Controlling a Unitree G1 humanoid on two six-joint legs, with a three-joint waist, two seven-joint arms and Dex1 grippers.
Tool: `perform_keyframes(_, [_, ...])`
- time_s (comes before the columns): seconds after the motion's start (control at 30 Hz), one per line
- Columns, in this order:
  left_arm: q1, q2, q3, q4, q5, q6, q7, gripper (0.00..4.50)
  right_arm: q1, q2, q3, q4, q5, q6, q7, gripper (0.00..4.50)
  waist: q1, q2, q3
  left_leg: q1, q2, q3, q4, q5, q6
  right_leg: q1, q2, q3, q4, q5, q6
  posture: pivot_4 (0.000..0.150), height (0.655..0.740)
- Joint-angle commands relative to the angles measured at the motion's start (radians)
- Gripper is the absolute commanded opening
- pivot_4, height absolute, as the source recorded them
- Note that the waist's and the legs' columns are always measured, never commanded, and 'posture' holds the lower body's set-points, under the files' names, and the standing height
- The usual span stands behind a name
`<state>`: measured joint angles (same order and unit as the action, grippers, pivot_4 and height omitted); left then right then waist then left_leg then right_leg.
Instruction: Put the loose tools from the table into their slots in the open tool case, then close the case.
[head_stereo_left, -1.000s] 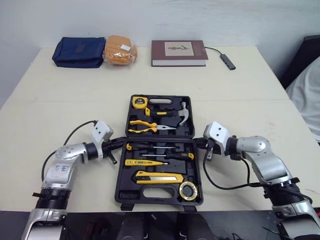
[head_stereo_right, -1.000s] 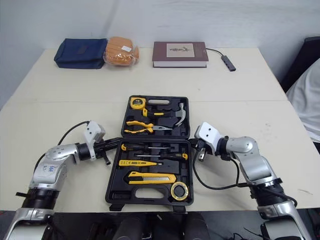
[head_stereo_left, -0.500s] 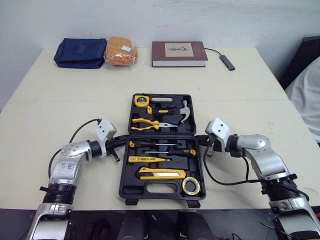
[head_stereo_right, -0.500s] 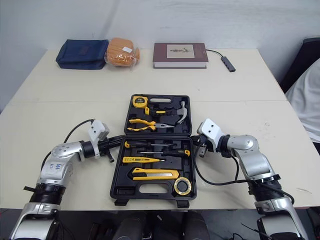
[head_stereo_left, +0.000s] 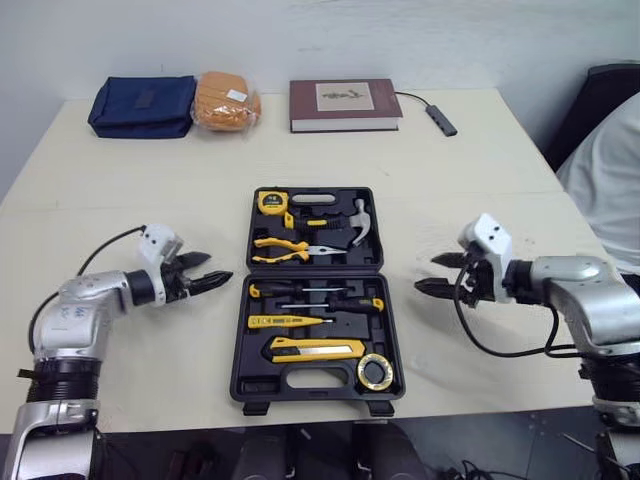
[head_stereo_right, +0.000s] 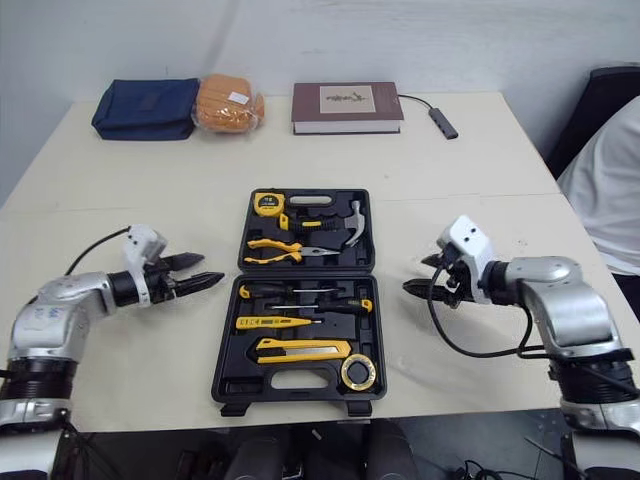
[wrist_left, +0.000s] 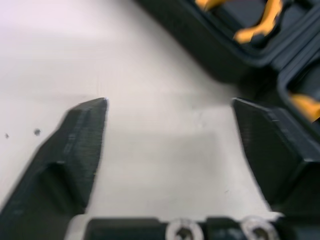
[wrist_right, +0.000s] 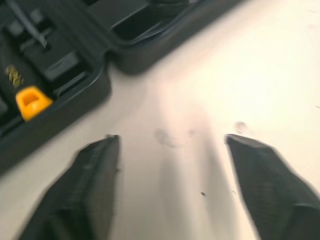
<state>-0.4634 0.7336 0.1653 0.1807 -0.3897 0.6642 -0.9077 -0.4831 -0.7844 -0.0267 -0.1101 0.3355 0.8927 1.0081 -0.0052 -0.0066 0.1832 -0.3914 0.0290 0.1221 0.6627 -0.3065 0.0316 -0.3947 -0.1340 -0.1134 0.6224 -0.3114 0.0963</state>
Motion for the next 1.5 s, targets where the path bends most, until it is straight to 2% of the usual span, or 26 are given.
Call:
perform_keyframes(0.03, [-0.063, 0.041, 0.029, -0.09, -0.08, 0.159, 0.0, 4.47, -0.064, -0.034, -0.034, -0.075, 0.072, 0.18, -0.034, 4.42, 0.0, 0.0, 0.0, 0.0, 0.0, 0.0, 0.0, 0.0, 0.0, 0.0, 0.0, 0.0, 0.0, 0.0, 0.0, 0.15, 0.74])
perform_keyframes(0.17, [-0.233, 0.024, -0.046, -0.084, -0.09, 0.48, 0.113, 4.47, -0.272, 0.007, -0.001, -0.065, 0.152, 0.525, -0.098, 4.42, -0.001, 0.0, 0.001, -0.002, 0.0, 0.0, 0.0, 0.0, 0.0, -0.001, 0.0, 0.0, 0.0, 0.0, 0.0, 0.15, 0.74])
perform_keyframes(0.37, [-0.399, -0.065, -0.064, 0.028, -0.042, 0.687, 0.282, 4.47, -0.46, 0.141, 0.017, 0.057, 0.126, 0.721, -0.271, 4.42, 0.0, 0.0, 0.001, -0.005, 0.0, 0.001, 0.001, 0.001, 0.0, -0.004, 0.002, 0.0, 0.004, 0.0, 0.0, 0.15, 0.74])
perform_keyframes(0.47, [-0.427, -0.077, -0.093, 0.062, -0.013, 0.68, 0.317, 4.47, -0.502, 0.177, 0.018, 0.121, 0.154, 0.722, -0.338, 4.42, 0.0, 0.0, 0.001, -0.015, -0.002, 0.003, 0.003, 0.004, 0.002, -0.015, 0.004, 0.0, 0.007, 0.001, 0.001, 0.15, 0.74])
perform_keyframes(0.87, [-0.48, -0.118, -0.128, 0.197, 0.043, 0.601, 0.366, 4.47, -0.579, 0.287, 0.017, 0.282, 0.148, 0.722, -0.578, 4.42, -0.007, -0.001, 0.001, -0.015, -0.003, 0.008, 0.002, 0.006, 0.003, -0.018, 0.006, -0.002, 0.008, 0.002, 0.004, 0.15, 0.74])
perform_keyframes(1.13, [-0.494, -0.141, -0.154, 0.228, 0.063, 0.575, 0.359, 4.47, -0.598, 0.333, 0.009, 0.333, 0.137, 0.722, -0.644, 4.42, 0.0, -0.001, 0.001, -0.015, -0.005, 0.008, 0.002, 0.007, 0.003, -0.018, 0.005, -0.001, 0.01, 0.002, 0.004, 0.15, 0.74])
perform_keyframes(1.3, [-0.513, -0.178, -0.109, 0.237, 0.05, 0.585, 0.38, 4.47, -0.598, 0.343, 0.007, 0.357, 0.113, 0.722, -0.667, 4.42, 0.004, -0.001, 0.001, -0.015, -0.006, 0.007, 0.002, 0.008, 0.004, -0.018, 0.003, 0.0, 0.011, 0.002, 0.004, 0.15, 0.74])
perform_keyframes(1.5, [-0.525, -0.163, -0.111, 0.23, 0.053, 0.599, 0.372, 4.47, -0.589, 0.341, 0.007, 0.348, 0.111, 0.722, -0.665, 4.42, -0.006, -0.001, 0.001, -0.015, -0.008, 0.007, 0.002, 0.009, 0.005, -0.019, 0.003, 0.0, 0.011, 0.003, 0.005, 0.15, 0.74])
